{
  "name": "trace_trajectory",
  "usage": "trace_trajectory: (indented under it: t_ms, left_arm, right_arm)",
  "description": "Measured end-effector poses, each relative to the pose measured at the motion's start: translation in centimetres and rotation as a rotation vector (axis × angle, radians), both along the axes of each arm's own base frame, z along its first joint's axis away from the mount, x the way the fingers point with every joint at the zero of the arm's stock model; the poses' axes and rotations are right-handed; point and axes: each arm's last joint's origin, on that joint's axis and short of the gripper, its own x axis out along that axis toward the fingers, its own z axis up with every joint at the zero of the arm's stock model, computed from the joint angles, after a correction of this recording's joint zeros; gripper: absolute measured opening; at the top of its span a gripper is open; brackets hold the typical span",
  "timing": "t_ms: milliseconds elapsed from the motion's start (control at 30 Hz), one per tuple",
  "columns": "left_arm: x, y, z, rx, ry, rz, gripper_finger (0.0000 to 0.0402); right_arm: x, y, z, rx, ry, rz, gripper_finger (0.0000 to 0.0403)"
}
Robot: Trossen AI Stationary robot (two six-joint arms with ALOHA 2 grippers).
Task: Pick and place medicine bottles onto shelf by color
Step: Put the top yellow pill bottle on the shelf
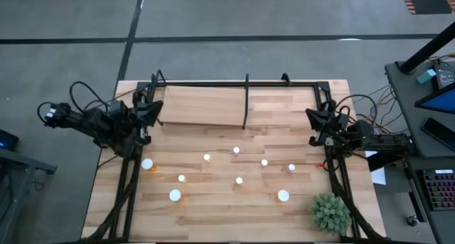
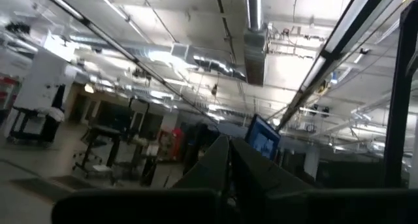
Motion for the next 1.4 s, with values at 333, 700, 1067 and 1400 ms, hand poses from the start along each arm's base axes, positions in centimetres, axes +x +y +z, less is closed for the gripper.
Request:
trace_trajectory:
  t_ms: [333,700,1067,1400]
  left_arm:
    - [7.9,-2.9,2.1,-0.089,0.392,-0.083,0.0]
    - [13.3,-5.1,1.4,-0.164,0.882,-0.18,0.0]
    - [16.0,-6.2,-5.6,-0.152,1.399,-0.274,0.0]
    - [17.7,-4.1,-10.3,-0.177,1.635,-0.263,0.007]
  right_arm:
    - [-0.4,0.0,0.6,-0.075,-0.037,-0.048,0.0009]
    - [-1.0,0.2,1.8,-0.119,-0.139,-0.02,0.0009]
    - [-1.9,0.2,3.8,-0.169,-0.177,-0.061,0.0009]
    - [-1.7,0.2,3.6,-0.182,-0.144,-0.072,0.0009]
